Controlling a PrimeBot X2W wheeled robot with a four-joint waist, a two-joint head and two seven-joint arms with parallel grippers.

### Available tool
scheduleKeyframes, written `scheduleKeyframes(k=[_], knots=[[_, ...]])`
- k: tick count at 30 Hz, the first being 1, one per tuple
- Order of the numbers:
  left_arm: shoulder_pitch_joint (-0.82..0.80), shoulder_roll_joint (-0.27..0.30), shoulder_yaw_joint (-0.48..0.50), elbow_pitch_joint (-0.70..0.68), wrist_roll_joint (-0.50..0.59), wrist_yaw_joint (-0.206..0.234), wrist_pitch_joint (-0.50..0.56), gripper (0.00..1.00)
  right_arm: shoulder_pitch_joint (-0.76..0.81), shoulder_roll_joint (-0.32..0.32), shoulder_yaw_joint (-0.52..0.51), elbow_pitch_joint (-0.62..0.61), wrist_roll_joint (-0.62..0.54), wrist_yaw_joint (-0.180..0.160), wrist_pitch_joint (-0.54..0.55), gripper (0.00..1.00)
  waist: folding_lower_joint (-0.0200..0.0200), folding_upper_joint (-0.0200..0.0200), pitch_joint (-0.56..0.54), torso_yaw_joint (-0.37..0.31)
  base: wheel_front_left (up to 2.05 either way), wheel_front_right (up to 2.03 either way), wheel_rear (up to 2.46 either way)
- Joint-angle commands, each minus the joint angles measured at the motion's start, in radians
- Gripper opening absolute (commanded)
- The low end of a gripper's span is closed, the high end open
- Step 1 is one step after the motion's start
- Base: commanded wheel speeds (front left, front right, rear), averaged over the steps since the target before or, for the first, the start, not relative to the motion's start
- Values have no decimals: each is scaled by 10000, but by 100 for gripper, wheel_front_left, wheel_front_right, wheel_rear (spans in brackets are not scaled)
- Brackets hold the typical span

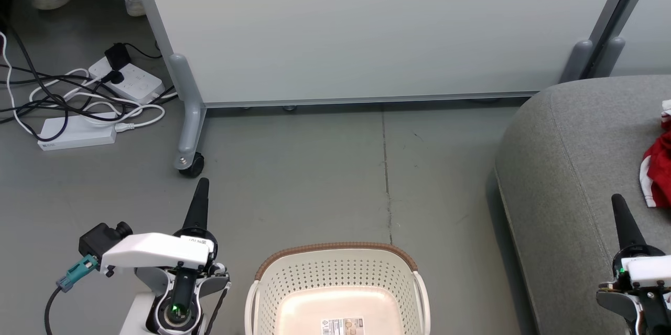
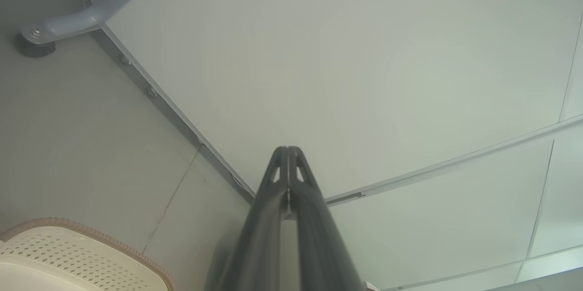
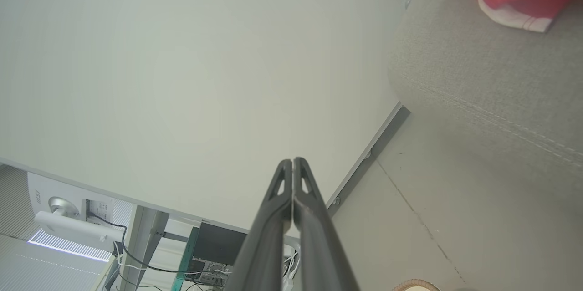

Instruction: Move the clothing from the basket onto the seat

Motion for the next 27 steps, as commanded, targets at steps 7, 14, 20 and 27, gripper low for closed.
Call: scheduleKeyframes(k=[7,14,20,27], knots=[[-484,41,110,114,-753,-148,154,0,-326,-44,-290,37,814,21,277,0,0,-1,-6,-46,0,0,0],[-652,45,150,238,-1331,-214,277,0,-442,-38,-467,132,1421,21,488,0,0,-1,-12,-90,0,0,0],[-818,48,192,353,-1866,-295,388,0,-531,-32,-663,210,1991,22,694,0,0,-1,-18,-133,0,0,0],[-972,50,229,457,-2365,-366,493,0,-635,-25,-817,275,2532,23,884,0,0,-1,-24,-177,0,0,0]])
